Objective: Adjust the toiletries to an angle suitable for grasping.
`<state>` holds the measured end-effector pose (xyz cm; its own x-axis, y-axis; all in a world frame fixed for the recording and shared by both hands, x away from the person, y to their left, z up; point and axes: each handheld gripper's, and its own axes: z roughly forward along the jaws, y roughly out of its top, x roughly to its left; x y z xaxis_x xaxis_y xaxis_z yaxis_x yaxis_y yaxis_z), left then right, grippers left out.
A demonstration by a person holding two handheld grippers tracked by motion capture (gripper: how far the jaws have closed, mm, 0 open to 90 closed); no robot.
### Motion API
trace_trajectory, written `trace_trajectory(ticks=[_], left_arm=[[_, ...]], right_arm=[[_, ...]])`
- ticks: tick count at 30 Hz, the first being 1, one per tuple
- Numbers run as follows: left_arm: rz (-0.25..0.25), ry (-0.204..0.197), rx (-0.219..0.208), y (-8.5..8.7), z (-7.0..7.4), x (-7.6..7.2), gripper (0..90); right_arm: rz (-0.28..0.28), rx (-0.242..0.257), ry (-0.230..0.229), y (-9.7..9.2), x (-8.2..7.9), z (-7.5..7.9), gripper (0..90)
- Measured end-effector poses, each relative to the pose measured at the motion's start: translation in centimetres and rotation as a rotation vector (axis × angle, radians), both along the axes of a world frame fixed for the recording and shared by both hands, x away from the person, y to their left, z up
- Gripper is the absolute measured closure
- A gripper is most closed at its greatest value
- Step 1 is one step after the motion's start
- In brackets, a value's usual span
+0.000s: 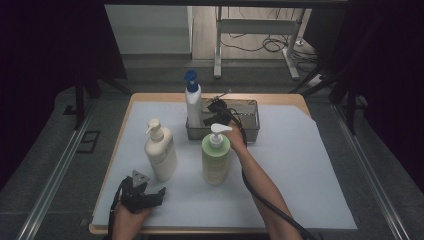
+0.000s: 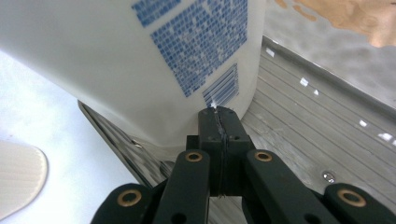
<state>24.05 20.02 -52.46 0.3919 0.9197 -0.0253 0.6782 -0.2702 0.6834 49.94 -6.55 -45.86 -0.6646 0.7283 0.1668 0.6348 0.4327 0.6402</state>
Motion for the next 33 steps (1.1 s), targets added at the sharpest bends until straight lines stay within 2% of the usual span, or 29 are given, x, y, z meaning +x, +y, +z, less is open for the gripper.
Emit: trace_trajectory(ticks=[15, 19, 22, 26, 33], left_arm=[[0.0, 0.0, 0.0, 0.0, 0.0, 0.0, 11.8], [0.0, -0.001, 0.0, 0.0, 0.0, 0.0, 11.8], [0.0, -0.001, 0.0, 0.0, 0.0, 0.0, 11.8], [0.001, -0.001, 0.0, 0.0, 0.0, 0.0, 11.8], [0.0, -0.001, 0.0, 0.0, 0.0, 0.0, 11.8]], right_arm=[[-0.004, 0.007, -0.005, 0.0, -0.2, 0.2, 88.8], [-0.013, 0.012, -0.011, -0.4, -0.2, 0.1, 82.2], [0.003, 0.016, -0.028, -0.6, -0.4, 0.2, 79.3], [0.001, -0.001, -0.047, -0.8, -0.8, 0.4, 74.2], [0.008, 0.005, -0.088, -1.9, -1.5, 1.4, 59.9]])
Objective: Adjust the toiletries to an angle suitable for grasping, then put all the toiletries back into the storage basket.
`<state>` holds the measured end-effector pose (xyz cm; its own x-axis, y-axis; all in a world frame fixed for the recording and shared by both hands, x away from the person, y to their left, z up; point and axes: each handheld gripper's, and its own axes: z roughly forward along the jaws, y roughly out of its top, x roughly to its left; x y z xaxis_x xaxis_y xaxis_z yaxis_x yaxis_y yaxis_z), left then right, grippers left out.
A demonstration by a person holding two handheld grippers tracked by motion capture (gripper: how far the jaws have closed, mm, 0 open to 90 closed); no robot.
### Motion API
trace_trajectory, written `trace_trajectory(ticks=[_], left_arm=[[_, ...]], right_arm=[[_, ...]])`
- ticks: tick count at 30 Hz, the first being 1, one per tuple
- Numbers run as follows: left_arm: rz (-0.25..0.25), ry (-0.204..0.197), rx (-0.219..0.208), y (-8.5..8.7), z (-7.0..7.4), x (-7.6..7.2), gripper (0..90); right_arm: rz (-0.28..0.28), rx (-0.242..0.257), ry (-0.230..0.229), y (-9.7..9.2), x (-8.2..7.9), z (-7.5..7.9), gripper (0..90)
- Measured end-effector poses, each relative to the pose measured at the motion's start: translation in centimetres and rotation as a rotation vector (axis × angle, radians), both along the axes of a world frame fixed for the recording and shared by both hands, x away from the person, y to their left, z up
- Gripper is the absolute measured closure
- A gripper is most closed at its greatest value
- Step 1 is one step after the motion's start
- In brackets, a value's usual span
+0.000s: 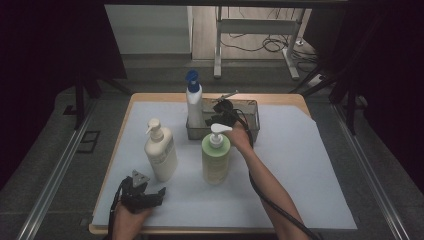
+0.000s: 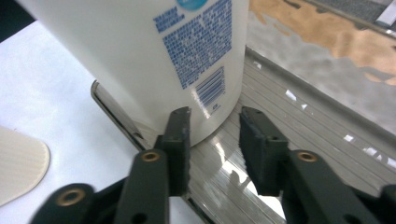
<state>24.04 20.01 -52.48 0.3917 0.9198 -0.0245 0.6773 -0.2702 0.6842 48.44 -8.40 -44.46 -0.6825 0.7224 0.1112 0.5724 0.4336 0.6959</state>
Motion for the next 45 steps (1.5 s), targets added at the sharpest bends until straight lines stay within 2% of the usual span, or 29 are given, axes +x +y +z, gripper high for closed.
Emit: trace_trajectory(ticks=[6, 14, 30, 45], left_arm=[[0.0, 0.0, 0.0, 0.0, 0.0, 0.0, 11.8], [0.001, 0.0, 0.0, 0.0, 0.0, 0.0, 11.8], [0.002, -0.001, 0.0, 0.0, 0.0, 0.0, 11.8], [0.002, -0.002, 0.0, 0.0, 0.0, 0.0, 11.8]], right_arm=[[0.008, 0.017, -0.019, -0.9, -0.8, 0.9, 44.8], [0.033, 0.02, -0.047, -1.9, -1.7, 1.9, 33.1], [0.06, 0.025, -0.073, -4.4, -4.0, 2.5, 28.8], [0.058, 0.042, -0.062, -7.4, -6.0, 2.0, 27.2]])
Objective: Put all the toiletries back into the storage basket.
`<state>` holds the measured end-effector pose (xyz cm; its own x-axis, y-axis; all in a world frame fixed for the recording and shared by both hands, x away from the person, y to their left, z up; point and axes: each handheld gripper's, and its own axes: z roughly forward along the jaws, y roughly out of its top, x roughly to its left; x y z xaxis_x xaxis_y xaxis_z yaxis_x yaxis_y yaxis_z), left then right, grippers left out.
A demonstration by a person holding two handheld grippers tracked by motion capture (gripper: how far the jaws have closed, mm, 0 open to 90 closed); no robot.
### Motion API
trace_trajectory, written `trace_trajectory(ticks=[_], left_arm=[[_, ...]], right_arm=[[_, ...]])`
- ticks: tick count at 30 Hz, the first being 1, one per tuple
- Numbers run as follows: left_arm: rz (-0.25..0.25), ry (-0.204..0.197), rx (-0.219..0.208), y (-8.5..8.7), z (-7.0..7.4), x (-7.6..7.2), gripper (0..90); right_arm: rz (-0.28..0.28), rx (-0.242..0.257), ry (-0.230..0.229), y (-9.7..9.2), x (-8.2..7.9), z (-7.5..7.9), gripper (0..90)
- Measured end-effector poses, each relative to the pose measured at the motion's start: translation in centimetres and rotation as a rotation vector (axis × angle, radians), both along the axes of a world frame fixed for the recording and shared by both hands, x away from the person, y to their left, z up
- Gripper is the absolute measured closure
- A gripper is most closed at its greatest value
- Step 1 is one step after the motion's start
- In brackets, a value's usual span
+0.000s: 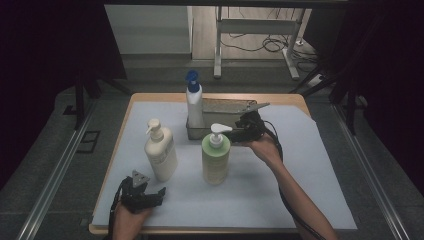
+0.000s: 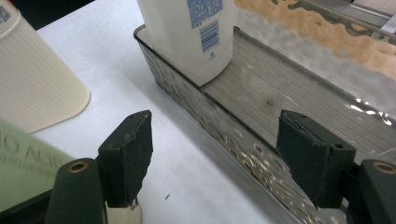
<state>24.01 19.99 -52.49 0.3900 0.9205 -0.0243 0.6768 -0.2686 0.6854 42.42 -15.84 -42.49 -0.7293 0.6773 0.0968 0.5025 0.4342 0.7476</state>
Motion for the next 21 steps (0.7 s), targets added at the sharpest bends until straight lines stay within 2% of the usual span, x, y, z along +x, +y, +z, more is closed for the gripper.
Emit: trace_trajectory(ticks=[11, 21], left_arm=[[0.0, 0.0, 0.0, 0.0, 0.0, 0.0, 11.8], [0.0, 0.0, 0.001, 0.0, 0.0, 0.0, 11.8]], right_arm=[[0.021, -0.013, -0.007, -1.5, -2.1, -0.4, 25.2], [0.047, -0.006, -0.005, -2.8, -4.3, -0.6, 22.6]])
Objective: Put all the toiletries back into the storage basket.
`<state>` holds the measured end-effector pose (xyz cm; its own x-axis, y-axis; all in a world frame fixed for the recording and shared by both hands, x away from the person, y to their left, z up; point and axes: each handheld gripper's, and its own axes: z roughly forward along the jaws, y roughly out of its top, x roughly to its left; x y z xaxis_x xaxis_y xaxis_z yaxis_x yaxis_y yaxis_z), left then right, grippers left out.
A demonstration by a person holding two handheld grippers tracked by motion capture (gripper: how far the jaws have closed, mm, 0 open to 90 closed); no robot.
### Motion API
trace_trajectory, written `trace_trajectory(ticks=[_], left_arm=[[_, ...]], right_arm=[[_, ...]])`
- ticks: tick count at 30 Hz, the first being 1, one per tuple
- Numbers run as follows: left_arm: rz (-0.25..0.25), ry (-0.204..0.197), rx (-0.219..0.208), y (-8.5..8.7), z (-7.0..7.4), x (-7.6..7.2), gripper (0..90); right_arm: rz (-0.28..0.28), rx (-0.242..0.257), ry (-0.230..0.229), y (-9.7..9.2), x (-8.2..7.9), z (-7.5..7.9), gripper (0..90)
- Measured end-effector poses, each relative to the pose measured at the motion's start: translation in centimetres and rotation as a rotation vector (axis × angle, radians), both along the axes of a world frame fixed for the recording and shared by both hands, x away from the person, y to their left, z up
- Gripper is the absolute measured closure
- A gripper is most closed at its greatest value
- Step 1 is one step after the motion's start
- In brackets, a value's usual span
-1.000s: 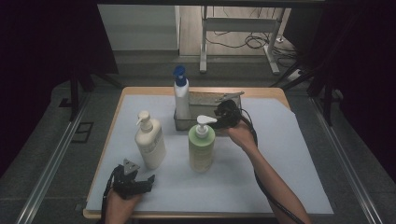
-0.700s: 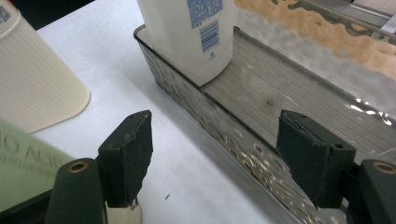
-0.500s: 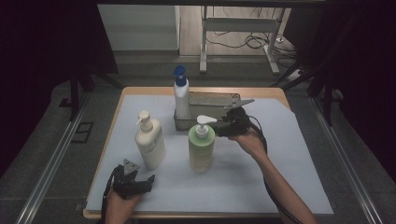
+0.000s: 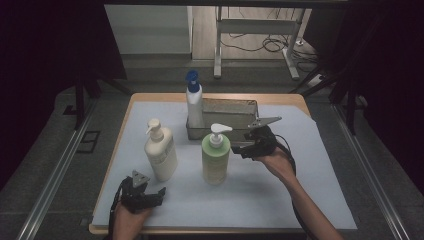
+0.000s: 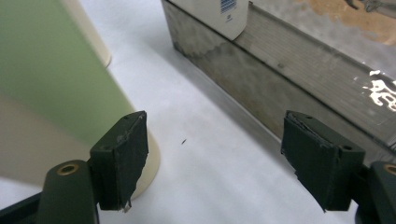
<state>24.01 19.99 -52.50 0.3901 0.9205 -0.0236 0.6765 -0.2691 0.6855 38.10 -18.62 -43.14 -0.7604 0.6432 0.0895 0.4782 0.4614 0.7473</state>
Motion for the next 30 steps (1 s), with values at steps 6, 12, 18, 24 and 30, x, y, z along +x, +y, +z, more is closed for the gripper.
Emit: trace_trajectory(ticks=[6, 12, 18, 24, 30], left_arm=[[0.0, 0.0, 0.0, 0.0, 0.0, 0.0, 11.8], [0.001, 0.0, -0.001, 0.0, 0.0, 0.0, 11.8], [0.002, -0.001, -0.001, 0.0, 0.0, 0.0, 11.8], [0.002, -0.001, -0.001, 0.0, 0.0, 0.0, 11.8], [0.001, -0.003, -0.001, 0.0, 0.0, 0.0, 11.8]], right_arm=[[0.024, -0.016, -0.013, -0.4, -1.5, -0.1, 19.0], [0.058, -0.023, -0.02, -0.3, -3.0, -0.1, 14.8], [0.113, -0.012, -0.018, 0.1, -4.4, 0.0, 12.6], [0.168, -0.018, -0.034, 1.3, -5.6, 0.1, 8.1], [0.194, -0.02, -0.035, 2.6, -5.9, 0.2, 6.4]])
